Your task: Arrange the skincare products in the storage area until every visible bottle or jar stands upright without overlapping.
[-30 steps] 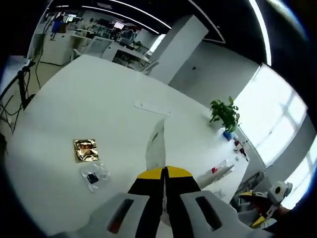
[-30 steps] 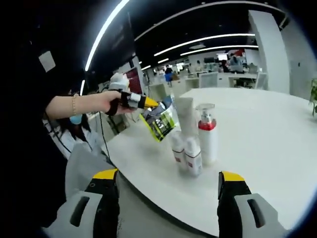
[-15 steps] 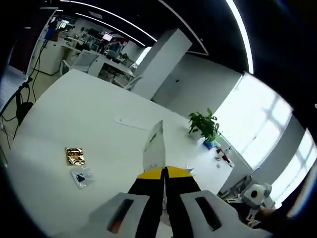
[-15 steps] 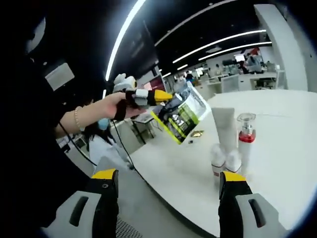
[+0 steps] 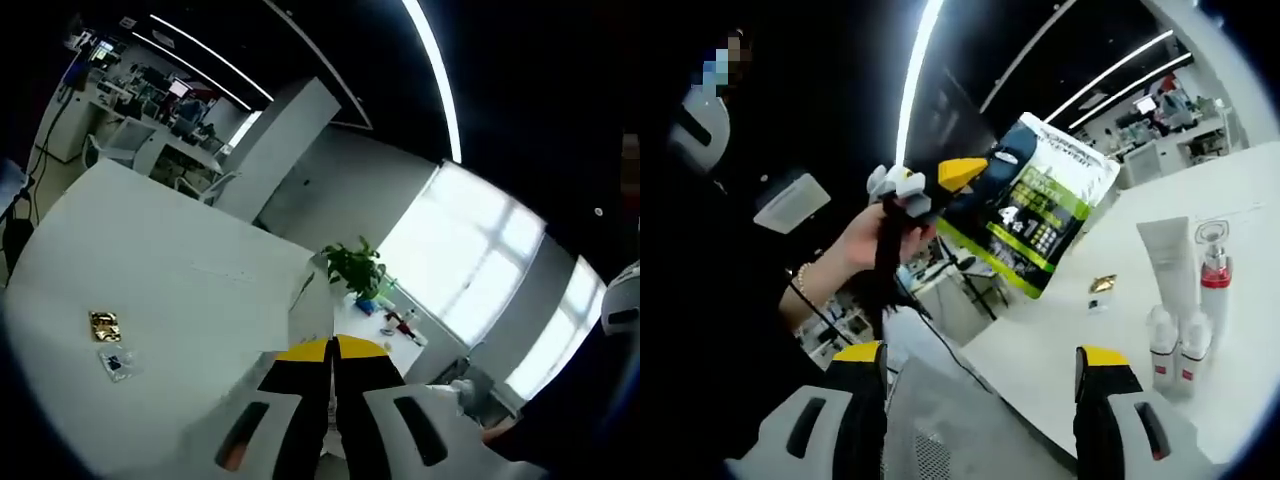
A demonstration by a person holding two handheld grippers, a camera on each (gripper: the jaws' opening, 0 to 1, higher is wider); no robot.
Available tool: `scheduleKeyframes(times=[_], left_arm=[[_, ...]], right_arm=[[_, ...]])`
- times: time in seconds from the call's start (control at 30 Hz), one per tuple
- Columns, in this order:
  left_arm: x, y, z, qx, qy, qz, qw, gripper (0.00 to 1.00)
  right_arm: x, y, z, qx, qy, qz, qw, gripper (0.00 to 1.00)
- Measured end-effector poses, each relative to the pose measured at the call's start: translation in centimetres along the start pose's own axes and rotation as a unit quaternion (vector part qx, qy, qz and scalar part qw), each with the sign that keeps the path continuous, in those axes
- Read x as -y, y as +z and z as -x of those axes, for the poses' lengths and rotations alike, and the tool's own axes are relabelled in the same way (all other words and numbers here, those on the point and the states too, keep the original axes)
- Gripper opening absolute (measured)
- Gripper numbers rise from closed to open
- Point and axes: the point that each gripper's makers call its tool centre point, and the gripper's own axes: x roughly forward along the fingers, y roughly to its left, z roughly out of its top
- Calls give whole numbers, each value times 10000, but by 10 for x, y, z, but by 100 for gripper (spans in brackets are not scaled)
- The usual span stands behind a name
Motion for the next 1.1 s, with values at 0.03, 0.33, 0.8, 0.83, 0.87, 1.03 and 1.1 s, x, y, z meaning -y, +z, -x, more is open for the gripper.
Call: scheduleKeyframes(times=[0.03,0.33,0.8,0.83,0.87,1.03,1.1], left_arm=[[4,2,1,6,-34,-55,10000,1],[36,0,-1,-53,-565,5,9984,1],[73,-2,-1,-67,-1260,324,9915,1],[74,-2,-1,-75,-1273,319,9913,1],[74,-4,-1,-88,-1265,297,9915,1],[75,-7,2,-15,-1329,610,9893,1],[73,-3,4,108,-1365,716,9880,1]], right_arm=[[0,2,0,58,24,-37,10000,80],[-2,28,-1,594,186,-339,9975,79],[-22,77,3,2096,1079,-1454,9609,59],[-24,79,4,2138,1109,-1484,9591,57],[-26,81,5,2182,1138,-1507,9575,54],[-32,87,13,2311,1138,-1386,9563,33],[-32,88,17,2363,1088,-1332,9563,22]])
